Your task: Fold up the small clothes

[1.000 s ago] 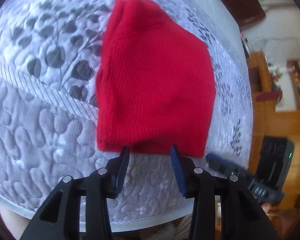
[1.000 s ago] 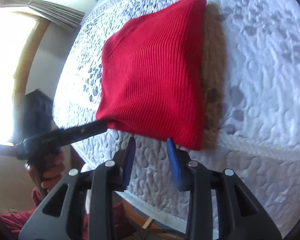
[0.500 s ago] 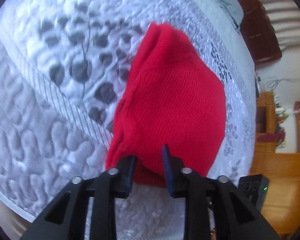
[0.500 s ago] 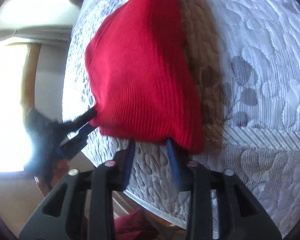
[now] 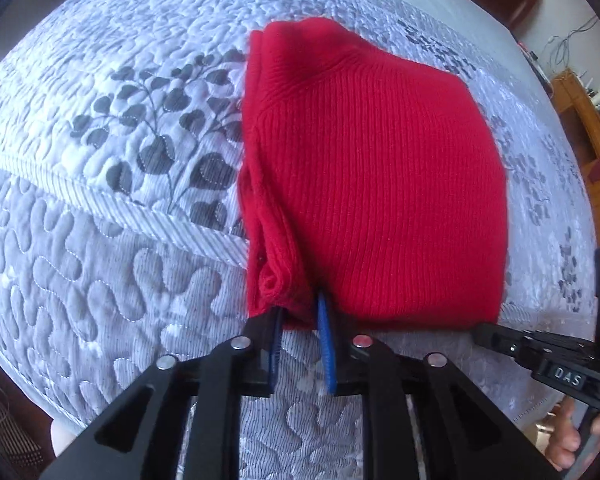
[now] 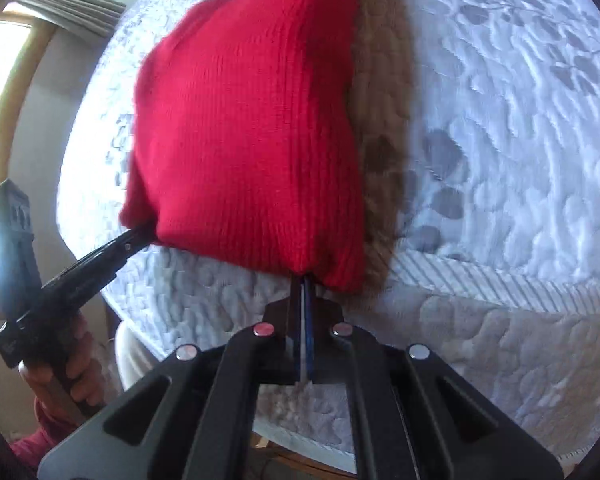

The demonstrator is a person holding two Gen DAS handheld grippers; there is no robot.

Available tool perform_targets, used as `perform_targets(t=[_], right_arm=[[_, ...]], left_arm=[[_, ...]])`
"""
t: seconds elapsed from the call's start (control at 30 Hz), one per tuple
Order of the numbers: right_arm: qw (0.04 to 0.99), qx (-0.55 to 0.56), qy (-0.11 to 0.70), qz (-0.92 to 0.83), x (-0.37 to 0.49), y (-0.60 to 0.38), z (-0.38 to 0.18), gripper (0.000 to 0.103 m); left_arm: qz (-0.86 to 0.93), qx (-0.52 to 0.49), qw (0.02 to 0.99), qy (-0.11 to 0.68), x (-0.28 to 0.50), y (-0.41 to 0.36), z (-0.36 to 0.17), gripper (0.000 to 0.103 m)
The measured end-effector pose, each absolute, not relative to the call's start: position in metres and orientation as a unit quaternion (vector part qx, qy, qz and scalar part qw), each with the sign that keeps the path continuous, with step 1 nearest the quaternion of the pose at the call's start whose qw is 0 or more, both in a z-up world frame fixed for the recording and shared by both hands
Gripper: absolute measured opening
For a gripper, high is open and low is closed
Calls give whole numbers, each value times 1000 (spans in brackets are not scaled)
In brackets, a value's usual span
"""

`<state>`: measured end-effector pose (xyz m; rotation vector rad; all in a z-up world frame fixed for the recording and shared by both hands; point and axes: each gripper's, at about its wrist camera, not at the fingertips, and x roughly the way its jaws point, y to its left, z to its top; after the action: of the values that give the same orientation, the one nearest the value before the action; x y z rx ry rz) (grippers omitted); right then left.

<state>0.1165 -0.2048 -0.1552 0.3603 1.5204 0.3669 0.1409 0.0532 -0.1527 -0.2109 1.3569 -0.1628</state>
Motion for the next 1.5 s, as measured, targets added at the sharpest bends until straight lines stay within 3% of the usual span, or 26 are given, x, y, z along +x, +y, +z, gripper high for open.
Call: perform_targets(t=[0.1,0.13,0.27,0.37,0.47,0.57,0.7,0.77,0.83,0.87,0.93,0.97,1.17,1.27,1.37,1.43,1.5], right_arm=[[704,153,669,185,120,-208,-132,14],[708,152,662,193,121,-213,-120,23],[734,167,632,184,154,-237,-86,28],[747,176,618,171,210,-251,-79,41],[740,180,632,145,273,-255,-98,43],[728,187,645,138,314,-255,-119,54],[711,192,665,127,348,-256,-149,55],[694,209,677,129,359,-257,-167,47],[677,230,684,147,364,-255,-179,16],[675,233,684,150,363,-253,-179,14],[683,221,678,155,367,-249,-177,11],[690,214,673,162,367,-246,-173,11],[705,184,666,160,372,-236,-178,11],[709,183,664,152,368,-238,-181,18],[722,173,651,158,354,-243,-165,39],[724,170,647,169,339,-246,-155,53],[728,157,640,189,318,-246,-146,57]], left_arm=[[-77,-102,769,626,144,74,-134,61],[-76,-103,774,620,148,78,-125,61],[-79,-115,785,604,183,99,-100,68],[-65,-90,799,591,238,97,-99,71],[-39,-77,794,602,301,96,-122,71],[-22,-83,784,615,345,92,-146,70],[-50,-86,776,623,373,77,-163,71],[-57,-92,769,630,377,74,-170,66],[-71,-107,761,636,377,73,-176,40],[-67,-107,764,633,374,73,-175,37],[-60,-96,775,622,370,73,-172,19],[-58,-101,778,617,368,76,-168,17],[-35,-83,785,613,355,94,-180,16],[-32,-79,784,615,355,89,-174,17],[-36,-83,781,618,349,91,-162,35],[-52,-99,776,620,336,96,-151,71],[-88,-126,769,620,319,101,-146,77]])
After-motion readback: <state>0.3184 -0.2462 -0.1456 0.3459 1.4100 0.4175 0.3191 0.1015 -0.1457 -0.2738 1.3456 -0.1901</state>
